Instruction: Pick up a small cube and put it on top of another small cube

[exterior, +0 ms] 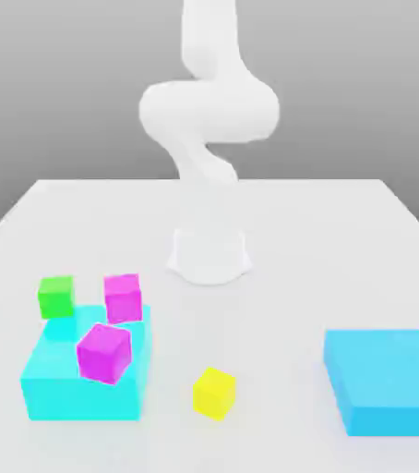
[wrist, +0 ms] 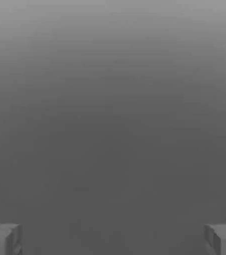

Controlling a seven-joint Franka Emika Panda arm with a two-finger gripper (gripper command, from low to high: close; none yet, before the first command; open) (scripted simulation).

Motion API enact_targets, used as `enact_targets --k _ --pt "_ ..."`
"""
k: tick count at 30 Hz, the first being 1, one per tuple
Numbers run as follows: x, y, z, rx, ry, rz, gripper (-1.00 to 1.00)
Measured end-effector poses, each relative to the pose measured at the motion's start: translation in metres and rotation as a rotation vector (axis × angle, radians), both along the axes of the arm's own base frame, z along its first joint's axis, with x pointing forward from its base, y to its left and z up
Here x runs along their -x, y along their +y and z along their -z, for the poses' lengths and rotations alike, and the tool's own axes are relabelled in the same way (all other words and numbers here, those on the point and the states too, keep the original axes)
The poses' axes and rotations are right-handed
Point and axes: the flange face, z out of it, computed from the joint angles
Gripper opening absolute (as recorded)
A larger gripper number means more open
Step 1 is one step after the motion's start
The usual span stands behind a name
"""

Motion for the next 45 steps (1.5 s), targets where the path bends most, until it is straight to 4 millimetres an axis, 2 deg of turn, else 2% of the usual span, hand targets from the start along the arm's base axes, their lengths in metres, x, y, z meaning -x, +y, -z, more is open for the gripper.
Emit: enact_targets --k 2,5,8,11,16,20,23,31,32,39,45 --pt "-0.025 0.0 0.044 0.03 0.064 -0.082 0.0" --pt "-0.051 0.003 0.109 0.074 0.151 -0.2 0.0" --pt "-0.067 0.008 0.176 0.119 0.235 -0.315 0.0" --pt "-0.072 0.013 0.242 0.166 0.317 -0.432 0.0" --pt "-0.059 0.019 0.346 0.249 0.45 -0.625 0.0" --pt "-0.032 0.017 0.42 0.323 0.557 -0.78 0.0" --pt "-0.009 0.012 0.465 0.374 0.627 -0.882 0.0" --pt "-0.004 0.01 0.529 0.389 0.643 -0.906 0.0" --pt "-0.003 0.011 0.535 0.386 0.644 -0.906 -1.0" --pt "-0.003 0.011 0.536 0.384 0.645 -0.907 -1.0" --pt "-0.005 0.01 0.494 0.39 0.643 -0.907 -1.0"
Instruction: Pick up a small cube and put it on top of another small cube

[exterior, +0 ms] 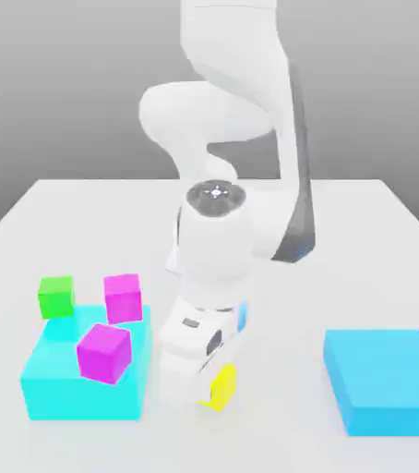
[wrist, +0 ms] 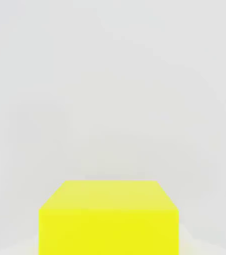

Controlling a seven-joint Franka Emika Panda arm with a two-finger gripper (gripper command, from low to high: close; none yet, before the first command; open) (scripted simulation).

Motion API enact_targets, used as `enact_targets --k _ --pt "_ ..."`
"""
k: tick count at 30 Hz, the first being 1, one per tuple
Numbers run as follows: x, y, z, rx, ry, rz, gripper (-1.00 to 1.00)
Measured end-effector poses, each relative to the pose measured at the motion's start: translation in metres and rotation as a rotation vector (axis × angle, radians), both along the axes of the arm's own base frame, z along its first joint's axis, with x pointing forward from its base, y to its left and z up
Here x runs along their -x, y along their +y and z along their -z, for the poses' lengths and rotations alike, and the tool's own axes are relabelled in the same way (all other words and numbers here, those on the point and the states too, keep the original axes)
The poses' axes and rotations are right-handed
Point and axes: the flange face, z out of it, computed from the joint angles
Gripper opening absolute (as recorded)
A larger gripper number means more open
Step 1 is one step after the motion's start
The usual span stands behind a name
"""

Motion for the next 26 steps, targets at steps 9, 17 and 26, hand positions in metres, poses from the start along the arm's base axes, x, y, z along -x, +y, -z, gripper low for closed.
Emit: enact_targets --k 9,17,26 --pt "-0.018 -0.056 -0.085 -0.021 -0.006 -0.238 -1.0" --pt "-0.012 -0.139 -0.147 -0.01 0.005 -0.537 -1.0" --pt "-0.011 -0.144 -0.096 -0.007 0.006 -0.551 1.0"
